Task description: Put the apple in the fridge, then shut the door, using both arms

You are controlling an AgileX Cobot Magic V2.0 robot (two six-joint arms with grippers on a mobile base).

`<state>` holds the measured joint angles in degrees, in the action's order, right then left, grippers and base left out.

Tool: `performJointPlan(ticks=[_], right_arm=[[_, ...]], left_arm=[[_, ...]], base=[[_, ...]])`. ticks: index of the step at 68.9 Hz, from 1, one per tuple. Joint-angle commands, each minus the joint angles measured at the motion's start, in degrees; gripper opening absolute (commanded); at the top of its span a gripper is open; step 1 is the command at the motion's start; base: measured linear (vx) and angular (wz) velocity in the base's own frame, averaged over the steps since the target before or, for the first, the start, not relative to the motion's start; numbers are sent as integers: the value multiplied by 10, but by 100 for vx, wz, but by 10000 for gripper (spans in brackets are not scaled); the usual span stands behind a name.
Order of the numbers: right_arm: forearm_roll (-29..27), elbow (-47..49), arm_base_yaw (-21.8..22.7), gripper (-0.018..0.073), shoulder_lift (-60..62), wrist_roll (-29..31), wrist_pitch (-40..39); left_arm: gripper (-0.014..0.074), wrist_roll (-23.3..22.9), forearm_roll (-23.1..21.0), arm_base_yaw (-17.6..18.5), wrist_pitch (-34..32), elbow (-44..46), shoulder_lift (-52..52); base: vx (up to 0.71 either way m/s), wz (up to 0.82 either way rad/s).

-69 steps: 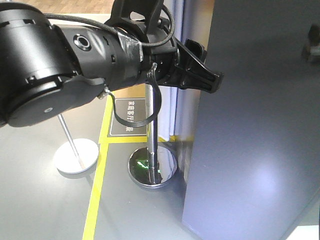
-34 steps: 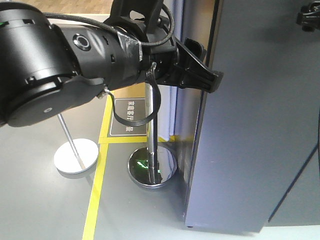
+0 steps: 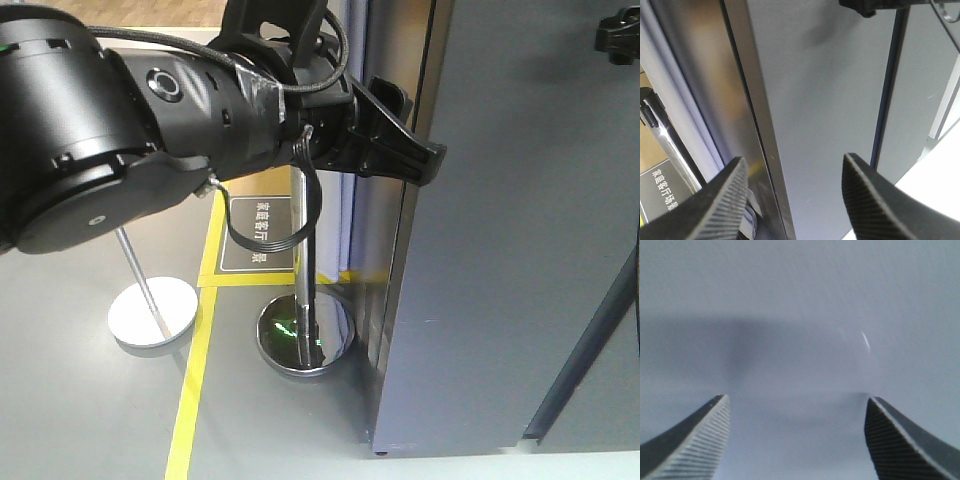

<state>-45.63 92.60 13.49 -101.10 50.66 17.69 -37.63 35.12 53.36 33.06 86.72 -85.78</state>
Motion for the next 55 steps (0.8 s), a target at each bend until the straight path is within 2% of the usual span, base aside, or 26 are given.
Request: performJointPlan(ticks=[1, 13, 29, 46, 55], right_arm=[[-4, 23, 7, 510, 45, -3, 7], [-4, 23, 7, 467, 96, -7, 60], [0, 23, 7, 348, 165, -28, 175], [-5, 23, 7, 267, 227, -37, 278], [-8, 8, 7, 237, 268, -44, 297]], left_arm=[[407, -3, 14, 3, -29, 21, 23], [407, -3, 14, 3, -27, 21, 23], [407, -3, 36, 3, 3, 21, 23], [407, -3, 55, 3, 84, 21, 25], [407, -3, 58, 3, 121, 21, 40]], base=[[0, 0], [0, 0], [0, 0], [0, 0], [0, 0]])
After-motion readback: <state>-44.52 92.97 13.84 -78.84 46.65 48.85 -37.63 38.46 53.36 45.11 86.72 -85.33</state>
